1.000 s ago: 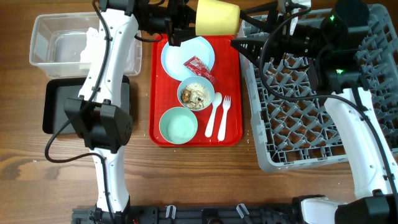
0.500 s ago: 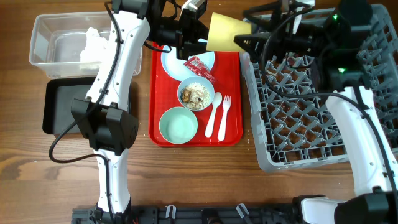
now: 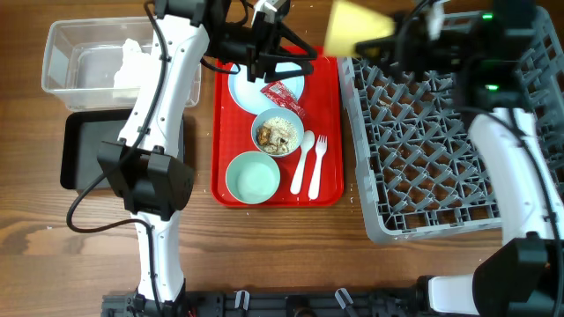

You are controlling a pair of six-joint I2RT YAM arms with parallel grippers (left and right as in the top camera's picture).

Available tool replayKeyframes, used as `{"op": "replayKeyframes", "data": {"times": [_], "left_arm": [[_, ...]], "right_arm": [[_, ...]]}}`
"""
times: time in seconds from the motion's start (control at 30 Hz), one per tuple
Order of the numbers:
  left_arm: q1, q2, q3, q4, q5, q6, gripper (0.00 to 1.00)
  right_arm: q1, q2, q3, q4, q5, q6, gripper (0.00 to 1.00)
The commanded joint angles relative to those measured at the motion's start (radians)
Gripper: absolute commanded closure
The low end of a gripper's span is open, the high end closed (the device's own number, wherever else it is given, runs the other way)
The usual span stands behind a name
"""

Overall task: Sort waste into correct bins and load items into the dishwasher rack
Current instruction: 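Place the yellow cup upside down in the dish rack with the right gripper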

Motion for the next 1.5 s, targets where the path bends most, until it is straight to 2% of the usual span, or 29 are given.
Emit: {"op": "replayKeyframes", "data": {"times": [0.0,0.07,0.1,0.2,0.33,0.43,0.53,0.7,0.9,0.93,1.0,1.03,1.1,1.17,1.27,1.4,1.47], "left_arm": [[0.045,-0.032,0.001,0.080,-0.106,0.013,0.58],[0.055,-0.032,0.001,0.138,-0.259,0.013,0.58],[0.056,-0.032,0.001,0.166,-0.377,0.013,0.57],[0.054,-0.032,0.001,0.195,-0.579,0.013,0.57],[0.053,-0.032,0.001,0.206,-0.830,0.013,0.57],[0.035,-0.032,0.001,0.210,-0.938,0.013,0.57],[0.002,-0.032,0.001,0.222,-1.010,0.013,0.55],[-0.031,-0.032,0.001,0.228,-1.126,0.013,0.51],[-0.031,-0.032,0.001,0.233,-1.152,0.013,0.50],[-0.031,-0.032,0.001,0.235,-1.152,0.013,0.50],[-0.031,-0.032,0.001,0.240,-1.151,0.013,0.50],[-0.031,-0.032,0.001,0.239,-1.151,0.013,0.50],[-0.031,-0.032,0.001,0.240,-1.151,0.013,0.49],[-0.031,-0.032,0.001,0.240,-1.151,0.013,0.49],[-0.047,-0.031,0.001,0.245,-1.151,0.013,0.49],[-0.086,-0.026,0.001,0.262,-1.152,0.012,0.50],[-0.093,-0.014,0.001,0.269,-1.166,-0.012,0.50]], "right_arm": [[-0.134,-0.026,0.012,-0.210,0.048,-0.023,0.53],[-0.145,-0.078,0.012,-0.460,0.204,-0.162,0.51],[-0.140,-0.139,0.012,-0.639,0.388,-0.239,0.50],[-0.128,-0.324,0.019,-0.955,0.736,-0.276,0.46],[-0.095,-0.484,0.021,-1.382,1.078,-0.230,0.45],[-0.055,-0.475,0.021,-1.591,1.216,-0.170,0.45],[-0.006,-0.381,0.017,-1.728,1.288,-0.103,0.44],[0.082,-0.203,-0.009,-1.765,1.283,-0.095,0.43],[0.143,-0.184,-0.245,-1.601,1.270,0.002,0.43],[0.143,-0.177,-0.241,-1.596,1.263,0.001,0.41],[0.143,-0.176,-0.240,-1.571,1.262,0.028,0.17],[0.143,-0.176,-0.240,-1.560,1.260,0.030,0.10],[0.142,-0.176,-0.240,-1.558,1.260,0.032,0.05],[0.142,-0.176,-0.233,-1.556,1.260,0.049,0.04],[0.142,-0.176,-0.076,-1.558,1.256,0.037,0.04],[0.143,-0.176,0.223,-1.516,1.160,-0.085,0.07],[0.160,-0.176,0.289,-1.456,1.130,-0.084,0.09]]}}
